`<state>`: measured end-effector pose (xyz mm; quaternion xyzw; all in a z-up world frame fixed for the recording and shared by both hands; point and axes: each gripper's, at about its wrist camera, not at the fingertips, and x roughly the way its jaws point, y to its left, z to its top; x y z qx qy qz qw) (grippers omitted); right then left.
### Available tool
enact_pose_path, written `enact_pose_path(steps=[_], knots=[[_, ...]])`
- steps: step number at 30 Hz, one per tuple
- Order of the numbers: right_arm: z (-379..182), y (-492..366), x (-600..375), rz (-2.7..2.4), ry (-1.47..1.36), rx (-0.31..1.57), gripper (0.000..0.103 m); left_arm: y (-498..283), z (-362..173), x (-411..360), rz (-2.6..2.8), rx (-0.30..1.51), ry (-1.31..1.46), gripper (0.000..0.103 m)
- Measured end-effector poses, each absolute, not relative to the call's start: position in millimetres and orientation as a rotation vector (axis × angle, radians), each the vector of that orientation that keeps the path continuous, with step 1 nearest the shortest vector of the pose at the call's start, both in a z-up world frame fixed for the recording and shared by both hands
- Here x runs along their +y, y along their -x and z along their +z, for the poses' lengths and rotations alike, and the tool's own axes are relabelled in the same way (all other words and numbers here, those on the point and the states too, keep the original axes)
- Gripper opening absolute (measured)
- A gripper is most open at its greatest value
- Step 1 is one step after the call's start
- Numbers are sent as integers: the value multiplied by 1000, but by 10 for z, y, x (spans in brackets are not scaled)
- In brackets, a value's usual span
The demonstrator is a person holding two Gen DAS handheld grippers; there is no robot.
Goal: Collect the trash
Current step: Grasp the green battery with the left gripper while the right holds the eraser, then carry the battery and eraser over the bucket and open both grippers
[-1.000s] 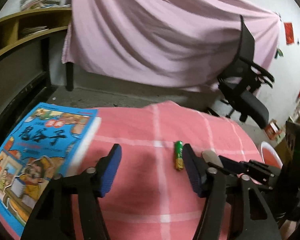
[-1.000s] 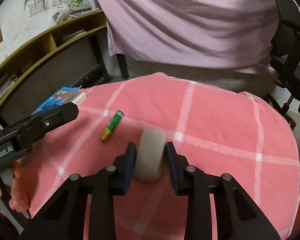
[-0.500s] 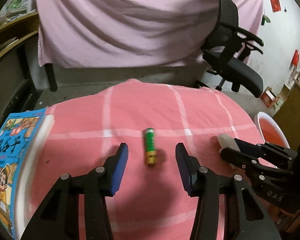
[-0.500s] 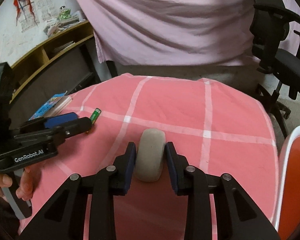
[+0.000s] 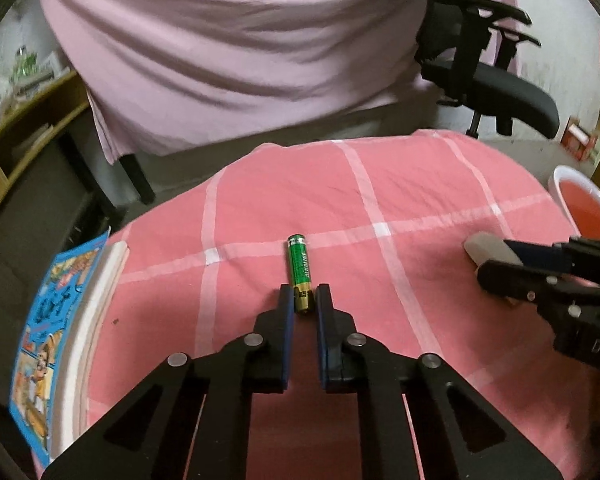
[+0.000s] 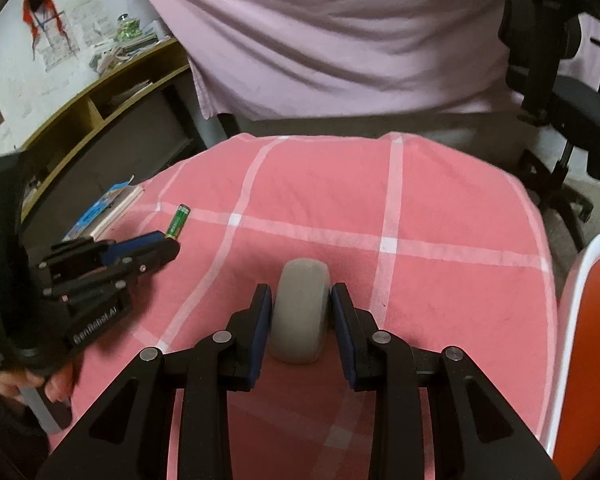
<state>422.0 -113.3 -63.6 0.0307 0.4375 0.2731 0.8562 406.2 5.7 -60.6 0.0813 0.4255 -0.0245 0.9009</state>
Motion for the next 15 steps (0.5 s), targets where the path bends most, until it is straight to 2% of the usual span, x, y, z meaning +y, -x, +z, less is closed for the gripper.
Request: enact_pose_path(steps=[10,15], knots=[[-614,-4164,-1306,611,-149,892,28,-3947,-605,34,-30,855,-147,7],[-524,-3994,-1446,621,-185,815,28,-3716,-451,-22,-37,761,-108,7]])
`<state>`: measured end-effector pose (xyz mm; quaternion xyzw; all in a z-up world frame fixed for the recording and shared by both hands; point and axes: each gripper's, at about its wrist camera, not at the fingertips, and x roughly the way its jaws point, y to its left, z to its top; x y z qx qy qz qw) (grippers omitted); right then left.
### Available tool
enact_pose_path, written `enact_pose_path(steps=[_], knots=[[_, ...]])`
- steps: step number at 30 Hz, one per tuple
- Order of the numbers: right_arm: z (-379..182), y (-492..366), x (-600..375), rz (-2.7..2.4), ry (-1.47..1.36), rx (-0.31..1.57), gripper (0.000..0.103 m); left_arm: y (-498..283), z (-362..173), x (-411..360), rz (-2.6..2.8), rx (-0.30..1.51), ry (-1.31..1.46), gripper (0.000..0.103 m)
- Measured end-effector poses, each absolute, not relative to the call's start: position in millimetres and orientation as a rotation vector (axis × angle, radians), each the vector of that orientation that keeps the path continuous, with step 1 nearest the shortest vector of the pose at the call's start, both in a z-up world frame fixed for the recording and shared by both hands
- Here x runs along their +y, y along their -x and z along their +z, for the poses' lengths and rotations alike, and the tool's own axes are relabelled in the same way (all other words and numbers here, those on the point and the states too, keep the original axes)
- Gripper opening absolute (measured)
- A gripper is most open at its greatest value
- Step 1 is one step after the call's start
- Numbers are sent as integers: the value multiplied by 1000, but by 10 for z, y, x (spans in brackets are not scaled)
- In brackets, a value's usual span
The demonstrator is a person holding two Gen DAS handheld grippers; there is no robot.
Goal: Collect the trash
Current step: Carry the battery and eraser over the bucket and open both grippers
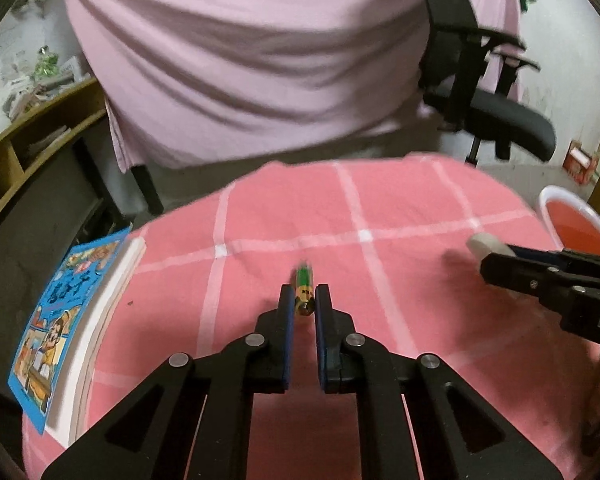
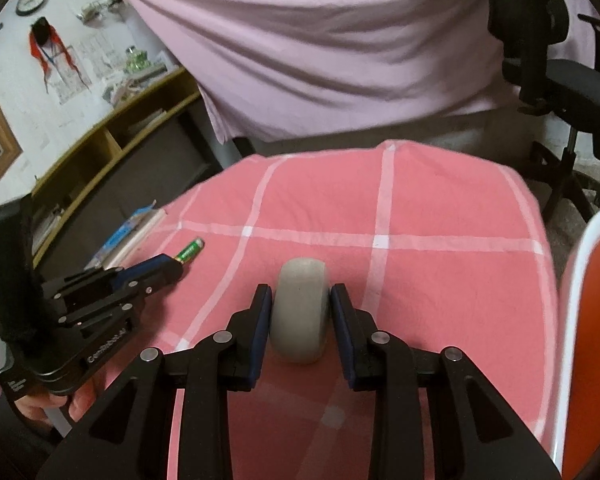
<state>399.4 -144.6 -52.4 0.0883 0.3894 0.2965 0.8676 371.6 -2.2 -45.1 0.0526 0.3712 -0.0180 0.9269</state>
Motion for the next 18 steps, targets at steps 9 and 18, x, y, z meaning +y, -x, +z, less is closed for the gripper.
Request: enact_pose_path(steps=[9,18], knots=[[-188,-3412,-1847,587,-218,519,28,-3247,-118,-308,-111,504,-19,7],[-34,-3060,-2186,504,-168,294,28,-3006,101,-796,-195,355,-28,7]])
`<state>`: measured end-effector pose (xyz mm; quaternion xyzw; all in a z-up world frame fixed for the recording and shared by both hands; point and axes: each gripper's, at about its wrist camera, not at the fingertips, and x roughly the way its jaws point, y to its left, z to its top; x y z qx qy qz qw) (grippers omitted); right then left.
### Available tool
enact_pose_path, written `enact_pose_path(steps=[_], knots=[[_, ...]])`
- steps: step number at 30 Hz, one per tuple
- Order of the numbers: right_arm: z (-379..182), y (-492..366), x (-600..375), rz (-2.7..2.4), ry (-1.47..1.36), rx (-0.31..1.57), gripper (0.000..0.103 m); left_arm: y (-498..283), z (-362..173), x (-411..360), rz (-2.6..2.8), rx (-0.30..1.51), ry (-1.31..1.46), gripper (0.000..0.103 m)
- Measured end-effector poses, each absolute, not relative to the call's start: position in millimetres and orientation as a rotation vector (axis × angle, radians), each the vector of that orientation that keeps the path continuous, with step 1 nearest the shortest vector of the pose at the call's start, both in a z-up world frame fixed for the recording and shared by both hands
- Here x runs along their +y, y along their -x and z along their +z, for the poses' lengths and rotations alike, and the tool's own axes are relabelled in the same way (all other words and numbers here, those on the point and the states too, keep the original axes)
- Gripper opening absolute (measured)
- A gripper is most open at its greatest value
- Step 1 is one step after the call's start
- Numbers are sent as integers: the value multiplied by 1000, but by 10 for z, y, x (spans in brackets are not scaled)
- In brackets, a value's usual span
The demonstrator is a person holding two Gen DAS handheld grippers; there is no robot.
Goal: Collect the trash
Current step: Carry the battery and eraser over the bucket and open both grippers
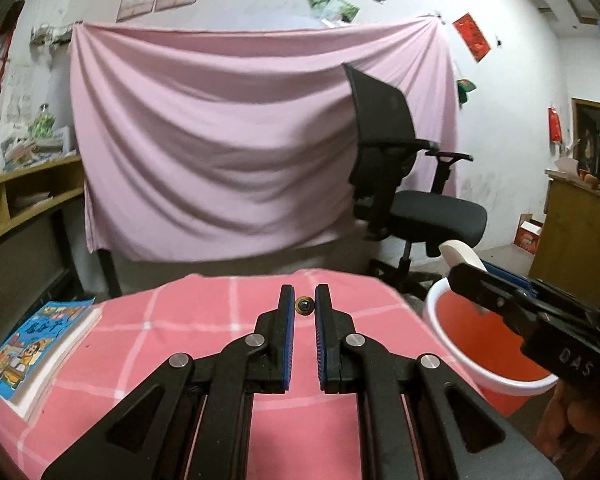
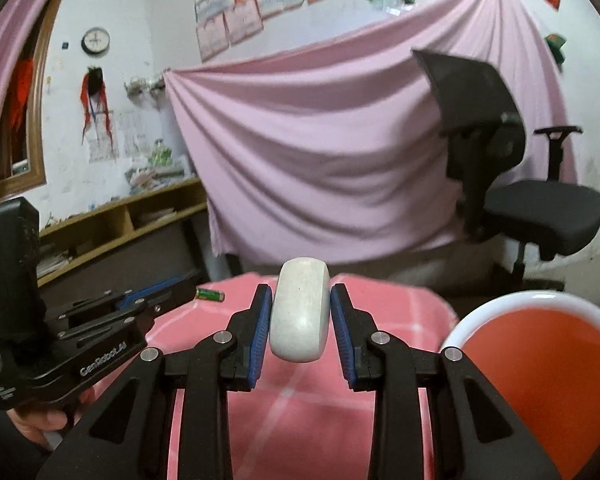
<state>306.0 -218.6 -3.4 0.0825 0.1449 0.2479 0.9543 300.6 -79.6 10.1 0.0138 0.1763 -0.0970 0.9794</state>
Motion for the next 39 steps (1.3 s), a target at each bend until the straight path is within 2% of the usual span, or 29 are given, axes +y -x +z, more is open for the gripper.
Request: enact_pose_path(steps=[18,39], knots=[[134,-2902,-2904,304,-289,103,28,-2866,644,-1354,-298,207,-28,7],[-33,-3011,-3547,150,-422,171,28,-3046,578,-2117,-454,234,-48,7]])
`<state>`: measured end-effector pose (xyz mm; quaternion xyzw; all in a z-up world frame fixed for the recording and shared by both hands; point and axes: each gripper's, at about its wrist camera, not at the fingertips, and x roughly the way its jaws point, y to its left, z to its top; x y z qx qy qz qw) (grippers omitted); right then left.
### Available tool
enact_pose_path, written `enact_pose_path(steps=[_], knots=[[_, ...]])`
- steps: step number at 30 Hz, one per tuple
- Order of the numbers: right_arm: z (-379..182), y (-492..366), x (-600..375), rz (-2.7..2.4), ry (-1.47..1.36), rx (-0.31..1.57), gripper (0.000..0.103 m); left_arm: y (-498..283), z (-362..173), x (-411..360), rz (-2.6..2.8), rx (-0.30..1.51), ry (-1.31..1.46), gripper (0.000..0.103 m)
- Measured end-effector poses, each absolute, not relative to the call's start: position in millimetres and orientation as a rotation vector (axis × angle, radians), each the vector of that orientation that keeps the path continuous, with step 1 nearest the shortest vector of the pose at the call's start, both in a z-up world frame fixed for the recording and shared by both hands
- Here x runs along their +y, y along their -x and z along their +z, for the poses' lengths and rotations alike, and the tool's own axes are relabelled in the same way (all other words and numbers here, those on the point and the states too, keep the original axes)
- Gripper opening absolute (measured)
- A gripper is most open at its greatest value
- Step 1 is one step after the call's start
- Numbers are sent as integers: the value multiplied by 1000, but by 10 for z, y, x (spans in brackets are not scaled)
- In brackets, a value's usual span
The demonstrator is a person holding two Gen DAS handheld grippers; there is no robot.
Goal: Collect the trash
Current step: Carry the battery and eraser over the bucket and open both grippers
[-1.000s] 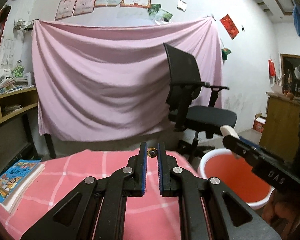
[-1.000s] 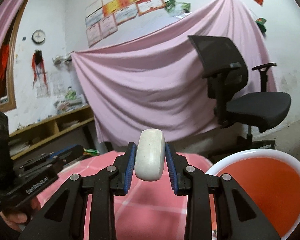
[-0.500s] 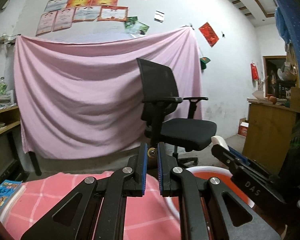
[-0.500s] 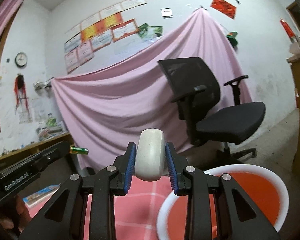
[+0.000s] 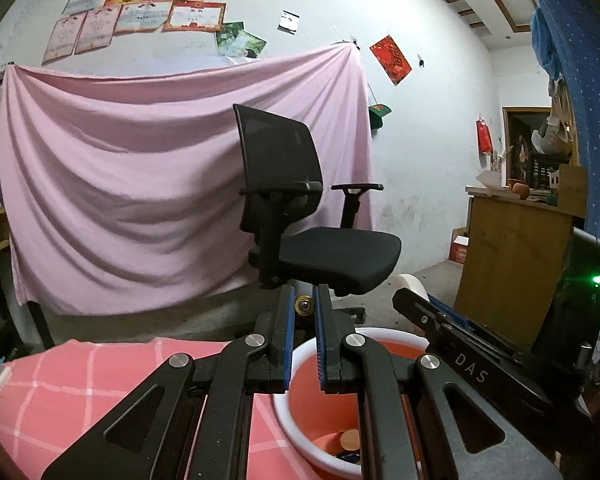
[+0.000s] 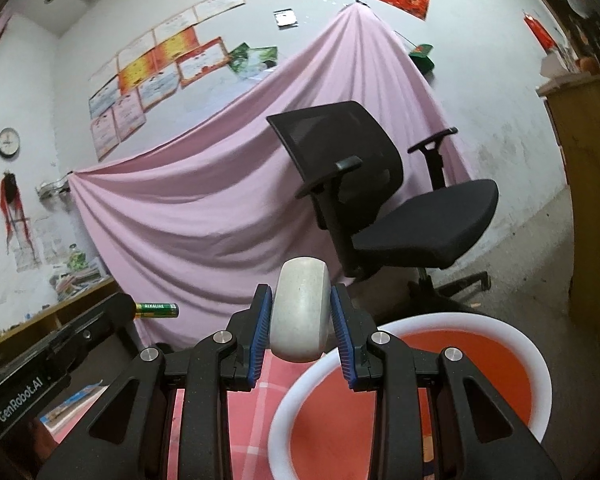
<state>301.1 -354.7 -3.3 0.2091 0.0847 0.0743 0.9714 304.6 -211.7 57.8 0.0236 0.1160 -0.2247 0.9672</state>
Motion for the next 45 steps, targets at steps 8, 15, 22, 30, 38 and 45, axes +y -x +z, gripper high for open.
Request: enact_pose_path(steps=[8,15,22,30,38,45], knots=[[-111,-3055,-3688,123,-433,219,28,-3164,452,-2275,-497,291,-44,7],[-186,-3115,-3792,100,-456,266,29,-3283,376,-2368,-532,360,-12,7],[-244,-3149,-3843,82,-479,303,31,-3331,349,-2337,-548,419,37,8],[-259,-3145,-3846,84,-474,303,31,-3330,408,-2251,-538,427,66,8],[-242,-3144,-3819,90,-459,299,31,-3335,422,-2211,-520,416,57,8],[-229,-3163,-3800,94,-448,300,31,-3331,433,-2169,-502,412,53,8]])
